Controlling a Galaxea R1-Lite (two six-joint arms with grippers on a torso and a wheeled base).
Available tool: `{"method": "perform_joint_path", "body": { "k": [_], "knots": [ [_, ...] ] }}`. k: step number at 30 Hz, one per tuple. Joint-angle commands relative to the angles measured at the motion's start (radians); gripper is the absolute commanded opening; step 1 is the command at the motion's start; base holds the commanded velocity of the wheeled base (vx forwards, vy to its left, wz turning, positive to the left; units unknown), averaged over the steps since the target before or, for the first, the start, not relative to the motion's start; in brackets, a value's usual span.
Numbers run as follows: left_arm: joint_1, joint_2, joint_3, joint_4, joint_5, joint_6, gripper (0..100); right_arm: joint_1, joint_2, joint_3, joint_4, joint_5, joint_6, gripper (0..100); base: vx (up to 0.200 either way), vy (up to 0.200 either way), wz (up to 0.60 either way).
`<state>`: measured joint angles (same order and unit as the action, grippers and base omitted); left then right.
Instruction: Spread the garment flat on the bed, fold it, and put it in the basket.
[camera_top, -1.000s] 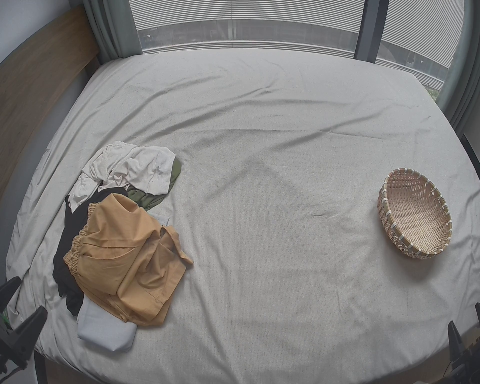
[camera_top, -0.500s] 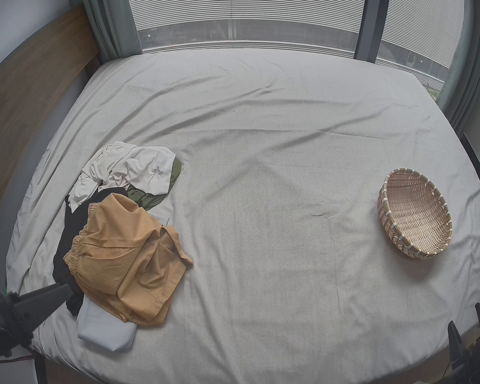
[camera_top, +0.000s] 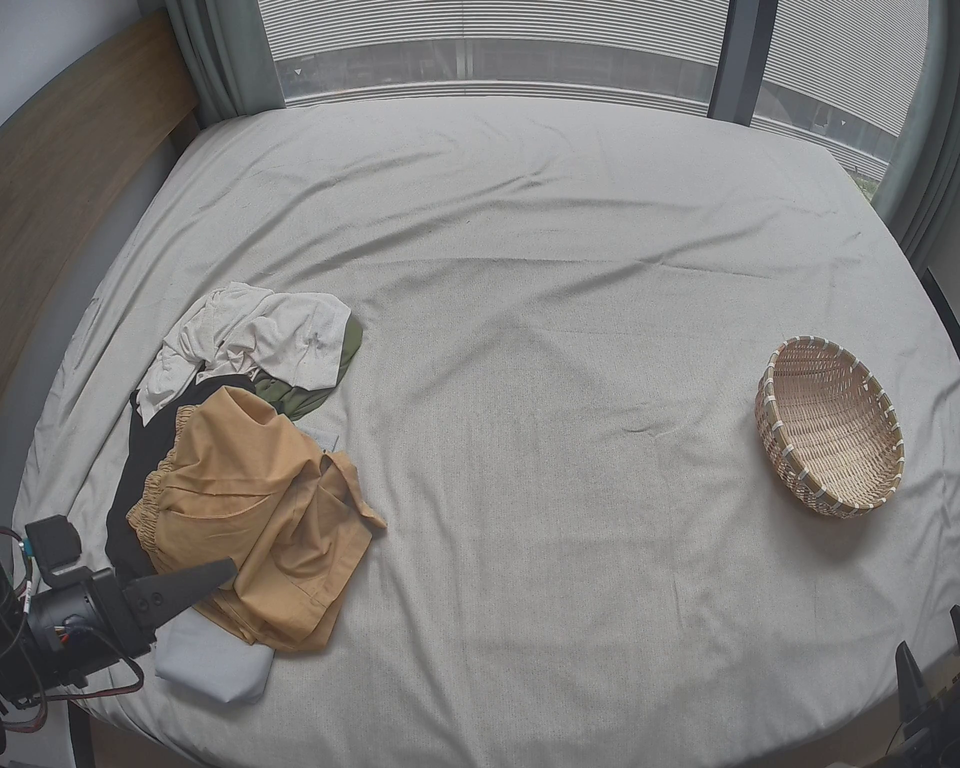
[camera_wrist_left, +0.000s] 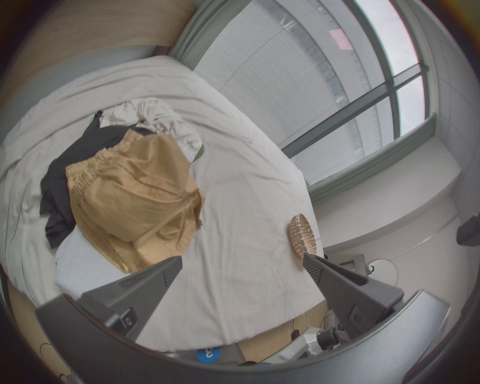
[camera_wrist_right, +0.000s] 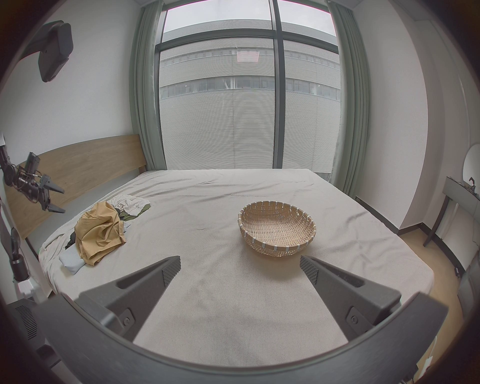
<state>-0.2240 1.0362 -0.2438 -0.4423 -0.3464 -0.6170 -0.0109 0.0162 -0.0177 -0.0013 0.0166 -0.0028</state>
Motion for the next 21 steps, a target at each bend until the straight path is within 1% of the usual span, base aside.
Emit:
{"method": "perform_joint_path", "body": {
  "k": [1,4,7,8,9,10,11,15,16,17,19,21],
  "knots": [
    [0.068,0.131,0.012,-0.022,-0.040,0.000,100,0.000,-0.004,0.016,0.000,0.000,0.000,100,0.000,0.000,0.00],
    [0.098,0.214,0.015,-0.050,-0.049,0.000,100,0.000,-0.004,0.016,0.000,0.000,0.000,100,0.000,0.000,0.00],
    [0.124,0.283,0.055,-0.119,-0.063,0.003,100,0.000,-0.004,0.016,0.000,0.000,0.000,100,0.000,0.000,0.00],
    [0.124,0.283,0.055,-0.119,-0.063,0.003,100,0.000,-0.004,0.016,0.000,0.000,0.000,100,0.000,0.000,0.00],
    [0.132,0.321,0.087,-0.174,-0.077,0.005,100,0.000,-0.004,0.016,0.000,0.000,0.000,100,0.000,0.000,0.00],
    [0.132,0.328,0.093,-0.184,-0.079,0.005,100,0.000,-0.004,0.016,0.000,0.000,0.000,100,0.000,0.000,0.00],
    [0.134,0.361,0.115,-0.228,-0.086,0.006,100,0.000,-0.004,0.016,0.000,0.000,0.000,100,0.000,0.000,0.00],
    [0.153,0.482,0.158,-0.352,-0.088,0.008,100,0.000,-0.004,0.016,0.000,0.000,0.000,100,0.000,0.000,0.00],
    [0.155,0.490,0.159,-0.361,-0.088,0.010,100,0.000,-0.004,0.016,0.000,0.000,0.000,100,0.000,0.000,0.00],
    [0.163,0.532,0.181,-0.418,-0.088,0.016,100,0.000,-0.004,0.016,0.000,0.000,0.000,100,0.000,0.000,0.00],
    [0.163,0.571,0.212,-0.480,-0.089,0.023,100,0.000,-0.004,0.016,0.000,0.000,0.000,100,0.000,0.000,0.00],
    [0.161,0.604,0.239,-0.515,-0.091,0.034,100,0.000,-0.004,0.016,0.000,0.000,0.000,100,0.000,0.000,0.00]
  ]
}}
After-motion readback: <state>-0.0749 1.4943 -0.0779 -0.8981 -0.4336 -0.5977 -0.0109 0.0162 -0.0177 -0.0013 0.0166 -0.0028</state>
